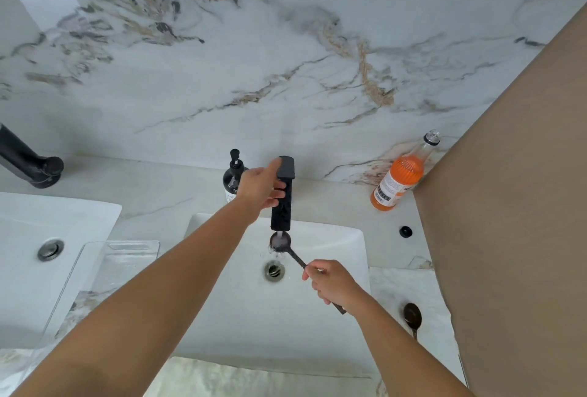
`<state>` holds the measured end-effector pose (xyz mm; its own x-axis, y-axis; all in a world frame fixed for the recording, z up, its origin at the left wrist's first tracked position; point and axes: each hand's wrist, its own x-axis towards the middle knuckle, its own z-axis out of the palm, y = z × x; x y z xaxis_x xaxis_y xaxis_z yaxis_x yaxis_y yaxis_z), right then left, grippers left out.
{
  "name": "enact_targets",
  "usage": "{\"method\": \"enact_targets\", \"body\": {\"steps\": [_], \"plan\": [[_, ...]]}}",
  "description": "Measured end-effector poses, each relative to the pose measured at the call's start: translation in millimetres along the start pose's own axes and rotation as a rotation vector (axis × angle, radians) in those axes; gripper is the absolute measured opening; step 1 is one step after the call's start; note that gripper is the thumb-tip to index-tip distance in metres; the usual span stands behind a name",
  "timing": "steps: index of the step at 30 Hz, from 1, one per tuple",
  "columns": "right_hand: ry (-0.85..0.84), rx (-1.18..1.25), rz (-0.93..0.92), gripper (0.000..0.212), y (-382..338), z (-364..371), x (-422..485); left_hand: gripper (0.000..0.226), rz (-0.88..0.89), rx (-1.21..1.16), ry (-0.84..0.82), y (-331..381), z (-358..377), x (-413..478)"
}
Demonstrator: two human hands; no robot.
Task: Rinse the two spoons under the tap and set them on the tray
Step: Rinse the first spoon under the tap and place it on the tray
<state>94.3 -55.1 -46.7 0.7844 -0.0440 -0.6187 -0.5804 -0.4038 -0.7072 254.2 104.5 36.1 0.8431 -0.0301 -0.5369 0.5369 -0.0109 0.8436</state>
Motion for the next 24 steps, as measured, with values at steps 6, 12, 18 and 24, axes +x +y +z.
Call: {"method": "enact_targets", "body": {"steps": [6,12,18,24], "plan": [[-0.007,0.112,0.020,0.028,4.9,3.9,-9.0,0.011,-0.099,-0.092,-0.060,9.3,7.8,1.3],[0.004,0.243,0.032,0.028,14.5,10.0,-16.6,0.026,0.035,0.042,0.004,-22.7,4.6,-5.8],[-0.030,0.565,0.034,0.022,29.8,16.0,-26.9,0.041,-0.013,-0.007,0.323,-96.4,-1.8,-47.3],[-0.111,0.687,0.022,0.023,39.3,29.3,-41.1,0.020,-0.100,0.125,-0.322,-165.4,26.9,-96.6]]}}
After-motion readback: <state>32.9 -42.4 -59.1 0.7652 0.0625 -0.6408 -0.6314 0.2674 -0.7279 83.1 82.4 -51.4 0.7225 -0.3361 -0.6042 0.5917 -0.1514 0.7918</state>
